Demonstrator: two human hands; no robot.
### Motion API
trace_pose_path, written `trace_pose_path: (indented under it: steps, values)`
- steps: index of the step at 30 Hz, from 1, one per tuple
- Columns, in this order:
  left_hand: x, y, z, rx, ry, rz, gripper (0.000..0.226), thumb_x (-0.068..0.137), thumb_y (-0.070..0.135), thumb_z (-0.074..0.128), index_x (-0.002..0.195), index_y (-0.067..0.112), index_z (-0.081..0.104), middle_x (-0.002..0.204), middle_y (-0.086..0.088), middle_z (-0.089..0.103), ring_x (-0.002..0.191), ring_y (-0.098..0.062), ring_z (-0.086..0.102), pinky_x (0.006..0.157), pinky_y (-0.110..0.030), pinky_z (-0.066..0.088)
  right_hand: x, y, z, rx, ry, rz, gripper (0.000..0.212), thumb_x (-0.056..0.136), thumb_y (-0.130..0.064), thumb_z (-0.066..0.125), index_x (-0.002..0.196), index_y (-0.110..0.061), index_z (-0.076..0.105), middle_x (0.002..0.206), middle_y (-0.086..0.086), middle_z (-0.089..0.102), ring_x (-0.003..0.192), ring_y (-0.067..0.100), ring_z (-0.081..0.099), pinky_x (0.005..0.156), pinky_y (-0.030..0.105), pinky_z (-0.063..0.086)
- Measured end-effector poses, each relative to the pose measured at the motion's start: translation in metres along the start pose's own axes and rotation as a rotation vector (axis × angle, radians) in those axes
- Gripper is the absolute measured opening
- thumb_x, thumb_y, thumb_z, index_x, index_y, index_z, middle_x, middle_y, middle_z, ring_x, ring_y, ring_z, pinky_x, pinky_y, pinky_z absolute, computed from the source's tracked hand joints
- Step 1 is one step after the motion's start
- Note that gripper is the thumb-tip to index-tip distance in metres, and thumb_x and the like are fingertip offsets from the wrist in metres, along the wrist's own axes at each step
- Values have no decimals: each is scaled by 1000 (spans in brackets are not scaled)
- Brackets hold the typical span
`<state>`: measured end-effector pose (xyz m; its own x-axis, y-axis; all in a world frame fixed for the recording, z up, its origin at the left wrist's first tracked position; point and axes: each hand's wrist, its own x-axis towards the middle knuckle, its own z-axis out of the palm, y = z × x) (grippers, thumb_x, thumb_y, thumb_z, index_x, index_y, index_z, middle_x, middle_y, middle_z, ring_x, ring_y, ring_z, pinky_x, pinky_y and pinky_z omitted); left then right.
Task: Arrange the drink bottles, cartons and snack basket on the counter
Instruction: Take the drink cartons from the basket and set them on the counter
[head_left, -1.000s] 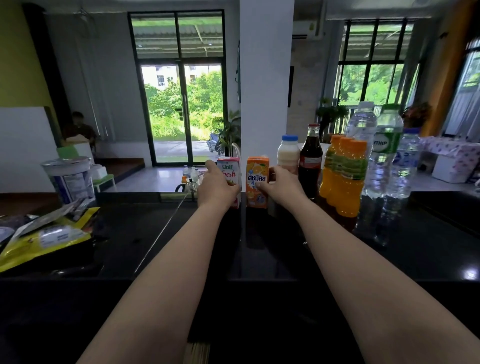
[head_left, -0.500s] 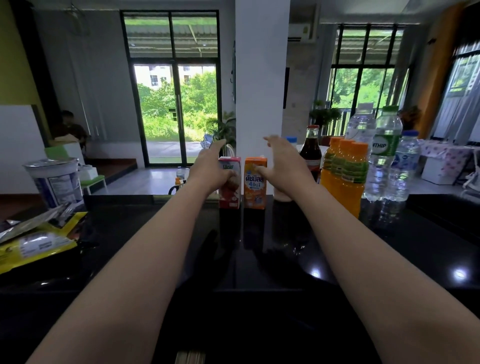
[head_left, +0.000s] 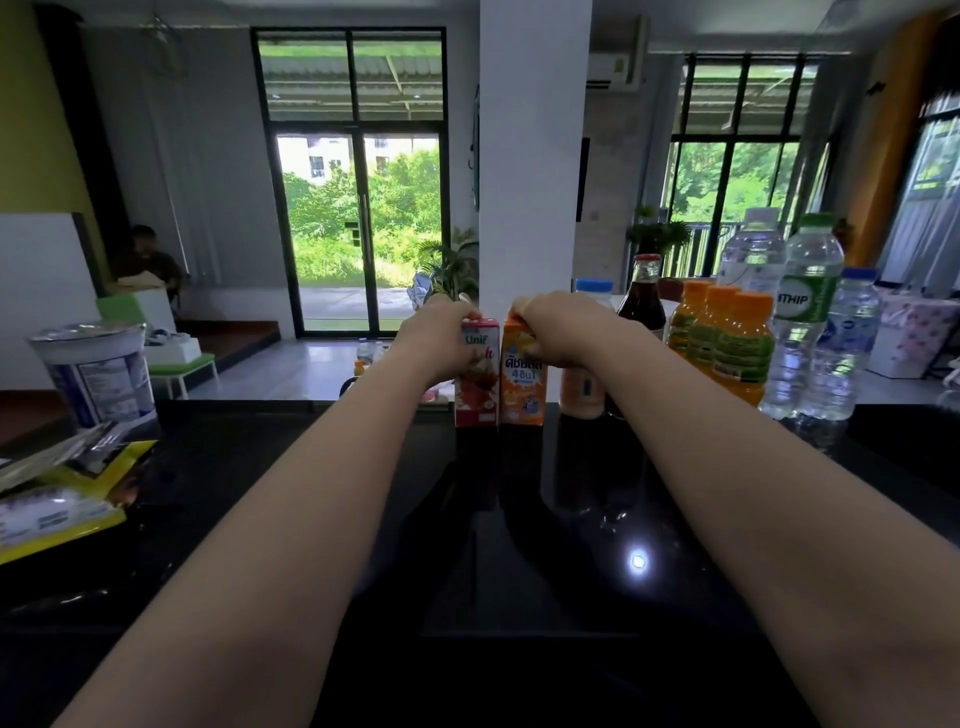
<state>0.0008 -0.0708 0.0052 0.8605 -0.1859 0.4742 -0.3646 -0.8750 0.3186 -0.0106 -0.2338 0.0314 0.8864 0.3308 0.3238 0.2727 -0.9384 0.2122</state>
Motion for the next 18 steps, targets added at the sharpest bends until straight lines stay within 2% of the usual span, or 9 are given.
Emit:
trace_pose_path:
  steps: [5, 9, 11, 14, 18]
  values:
    - [12, 6, 12, 22, 19, -10, 48, 87, 22, 66, 133, 24, 53, 133, -7, 45, 115, -27, 53, 95, -38, 44, 8, 10, 11, -154, 52, -28, 28, 92, -20, 57, 119, -13, 53, 114, 8, 63, 103, 27, 59, 92, 40, 49]
    - [18, 10, 18, 30, 33, -29, 49, 87, 22, 67, 133, 24, 53, 135, -8, 44, 117, -29, 52, 97, -41, 44, 10, 15, 19, -201, 46, -6, 40, 94, -18, 55, 132, -12, 46, 131, 8, 58, 124, 29, 51, 112, 48, 31]
    - [19, 11, 20, 31, 34, -36, 49, 86, 21, 67, 134, 24, 53, 135, -8, 44, 117, -29, 52, 97, -42, 44, 9, 15, 21, -214, 64, -2, 43, 94, -16, 53, 135, -11, 44, 133, 8, 57, 127, 27, 49, 116, 49, 24]
    - [20, 12, 21, 32, 33, -35, 50, 86, 20, 67, 134, 23, 52, 136, -9, 44, 118, -29, 52, 98, -42, 43, 6, 15, 21, -285, 101, -13, 40, 94, -11, 50, 134, -9, 46, 125, 8, 62, 121, 23, 55, 121, 45, 10]
    - [21, 14, 25, 18, 49, -35, 51, 87, 20, 65, 136, 22, 51, 136, -9, 45, 118, -30, 52, 97, -43, 44, 3, 15, 19, -289, 90, -2, 44, 93, -10, 50, 136, -9, 46, 129, 8, 60, 126, 26, 50, 120, 48, 10]
